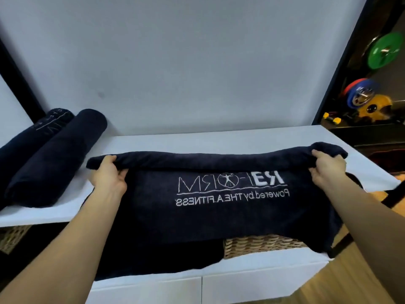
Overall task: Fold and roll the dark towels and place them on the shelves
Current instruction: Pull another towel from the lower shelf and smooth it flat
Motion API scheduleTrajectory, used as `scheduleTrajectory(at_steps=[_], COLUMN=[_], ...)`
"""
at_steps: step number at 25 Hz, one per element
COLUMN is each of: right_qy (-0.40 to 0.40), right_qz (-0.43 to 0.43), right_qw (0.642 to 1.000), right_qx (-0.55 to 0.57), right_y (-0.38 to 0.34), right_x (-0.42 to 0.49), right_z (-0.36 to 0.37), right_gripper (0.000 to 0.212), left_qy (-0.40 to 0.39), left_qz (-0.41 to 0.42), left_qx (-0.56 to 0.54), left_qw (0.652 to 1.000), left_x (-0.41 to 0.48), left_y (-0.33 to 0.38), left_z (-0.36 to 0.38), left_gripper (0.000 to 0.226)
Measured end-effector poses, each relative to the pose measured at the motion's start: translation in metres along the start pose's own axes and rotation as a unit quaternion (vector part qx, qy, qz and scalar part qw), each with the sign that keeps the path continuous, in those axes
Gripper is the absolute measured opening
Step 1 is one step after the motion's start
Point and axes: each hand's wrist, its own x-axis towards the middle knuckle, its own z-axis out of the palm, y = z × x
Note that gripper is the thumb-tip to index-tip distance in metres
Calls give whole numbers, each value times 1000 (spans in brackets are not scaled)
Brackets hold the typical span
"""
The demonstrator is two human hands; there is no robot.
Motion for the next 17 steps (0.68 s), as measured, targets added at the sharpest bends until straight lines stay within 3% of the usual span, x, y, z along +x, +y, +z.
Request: scheduleTrajectory(at_steps=[2,4,8,10,13,14,15,16,17], right_qy=[18,26,-61,-115,-190,-213,-225,-223,-202], right_qz=[-33,-51,-109,-204,-312,-319,-317,-301,-281], right_qw=[998,994,983,922,723,659,606,573,557], right_qx=[-52,-88,-137,-309,-586,-647,-694,-729,-755], right_y=[11,16,21,29,40,43,45,46,45], right_x=[22,46,69,74,82,87,90,96,95], right_z=[23,47,86,96,109,113,116,117,119], right_gripper=[48,49,34,39,48,52,55,57,58], left_qy=[34,61,71,68,22,1,-33,-91,-157], left_qz=[36,67,92,99,122,163,230,291,323], left_qx=[13,43,88,111,138,219,345,486,616], left_qw=[999,995,989,987,983,962,909,819,701], left_x=[22,42,78,93,101,100,98,95,92], left_y=[-16,-26,-35,-40,-43,-46,-50,-56,-63], left_z=[21,46,82,89,95,95,95,94,91], left_gripper=[14,14,7,17,26,29,34,41,48])
